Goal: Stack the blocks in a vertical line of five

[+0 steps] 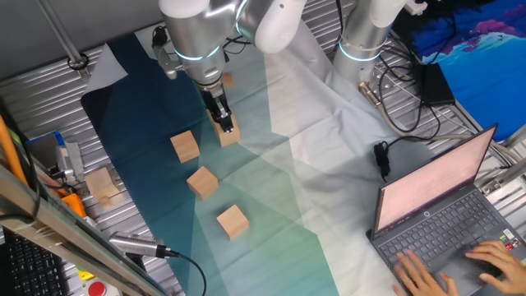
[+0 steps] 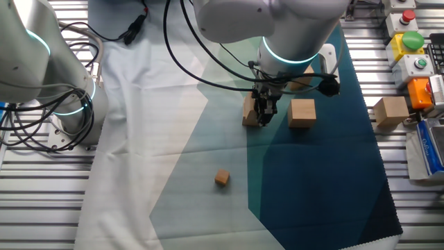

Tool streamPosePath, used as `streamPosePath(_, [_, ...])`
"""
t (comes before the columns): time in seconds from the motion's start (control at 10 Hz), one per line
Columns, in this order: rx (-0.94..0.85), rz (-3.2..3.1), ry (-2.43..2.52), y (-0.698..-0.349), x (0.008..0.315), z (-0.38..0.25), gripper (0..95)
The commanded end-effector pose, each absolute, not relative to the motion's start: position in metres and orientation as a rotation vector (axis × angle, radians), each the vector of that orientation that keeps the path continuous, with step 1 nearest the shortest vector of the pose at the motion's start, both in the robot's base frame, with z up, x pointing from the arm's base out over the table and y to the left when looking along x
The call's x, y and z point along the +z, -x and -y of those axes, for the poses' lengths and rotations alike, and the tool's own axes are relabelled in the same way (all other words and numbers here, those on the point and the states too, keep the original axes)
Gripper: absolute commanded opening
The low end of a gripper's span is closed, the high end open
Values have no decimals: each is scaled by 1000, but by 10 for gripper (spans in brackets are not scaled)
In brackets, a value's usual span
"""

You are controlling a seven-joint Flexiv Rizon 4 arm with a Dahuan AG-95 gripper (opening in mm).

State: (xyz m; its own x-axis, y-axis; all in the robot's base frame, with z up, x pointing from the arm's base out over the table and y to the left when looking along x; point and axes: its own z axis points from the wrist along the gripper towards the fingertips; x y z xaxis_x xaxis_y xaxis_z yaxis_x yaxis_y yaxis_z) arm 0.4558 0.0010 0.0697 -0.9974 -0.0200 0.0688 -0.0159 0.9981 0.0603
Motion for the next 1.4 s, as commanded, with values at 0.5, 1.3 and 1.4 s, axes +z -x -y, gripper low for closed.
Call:
streamPosePath(0.5, [-67, 3064, -11, -453, 72, -11, 0])
streamPosePath(1.3, [-81, 3046, 123, -459, 72, -11, 0])
streamPosePath(1.4, [-84, 3043, 136, -458, 72, -10, 0])
